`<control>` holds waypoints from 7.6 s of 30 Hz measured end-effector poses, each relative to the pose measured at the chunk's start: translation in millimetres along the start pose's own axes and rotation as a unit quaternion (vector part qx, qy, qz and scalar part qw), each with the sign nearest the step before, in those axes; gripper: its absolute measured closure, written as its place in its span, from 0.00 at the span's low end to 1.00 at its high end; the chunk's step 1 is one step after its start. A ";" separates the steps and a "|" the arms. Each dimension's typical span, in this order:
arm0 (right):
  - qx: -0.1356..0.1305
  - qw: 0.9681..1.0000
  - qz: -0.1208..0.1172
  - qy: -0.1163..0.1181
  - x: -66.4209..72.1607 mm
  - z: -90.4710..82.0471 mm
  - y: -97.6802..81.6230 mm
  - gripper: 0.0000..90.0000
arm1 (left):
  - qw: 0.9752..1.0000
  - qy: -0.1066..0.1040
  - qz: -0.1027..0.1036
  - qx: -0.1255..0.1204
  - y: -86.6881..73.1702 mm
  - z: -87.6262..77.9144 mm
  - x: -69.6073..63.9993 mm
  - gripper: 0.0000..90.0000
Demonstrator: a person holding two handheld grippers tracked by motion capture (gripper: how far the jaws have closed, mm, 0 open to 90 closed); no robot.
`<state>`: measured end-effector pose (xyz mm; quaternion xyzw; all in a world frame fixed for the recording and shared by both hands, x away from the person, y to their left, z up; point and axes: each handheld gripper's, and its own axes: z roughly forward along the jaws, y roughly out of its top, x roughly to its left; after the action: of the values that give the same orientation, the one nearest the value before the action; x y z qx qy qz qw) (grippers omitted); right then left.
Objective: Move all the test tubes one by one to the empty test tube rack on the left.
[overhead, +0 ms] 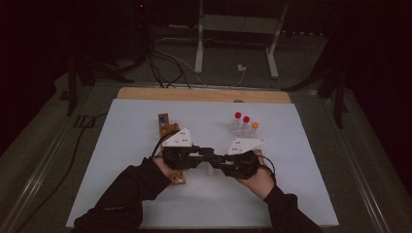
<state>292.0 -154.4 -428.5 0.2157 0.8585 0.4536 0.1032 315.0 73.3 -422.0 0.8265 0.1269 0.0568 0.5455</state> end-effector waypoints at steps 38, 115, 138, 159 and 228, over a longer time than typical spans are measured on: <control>-0.072 0.997 0.040 -0.010 -6.9 -33.6 1.4 0.02 | 0.984 0.172 -0.039 -0.029 20.3 -105.9 69.2 0.86; -0.089 0.990 0.063 -0.092 -50.0 -86.8 -10.0 0.13 | 0.990 0.115 -0.073 -0.024 -53.1 -101.6 35.9 0.01; 0.040 0.987 0.106 -0.110 -78.3 -41.4 -65.9 0.72 | 0.990 0.114 -0.076 -0.027 -64.3 -104.3 31.4 0.01; 0.047 0.988 0.079 -0.127 -75.6 -38.8 -53.4 0.83 | 0.991 0.111 -0.077 -0.022 -63.9 -103.1 32.5 0.01; 0.034 0.999 0.001 -0.006 -9.3 -0.1 3.4 0.83 | 1.000 0.001 0.007 0.015 8.4 2.7 4.4 0.64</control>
<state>301.1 -157.2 -425.8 0.2227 0.8727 0.4227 0.1006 321.1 69.0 -415.6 0.8355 0.1230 0.0597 0.5322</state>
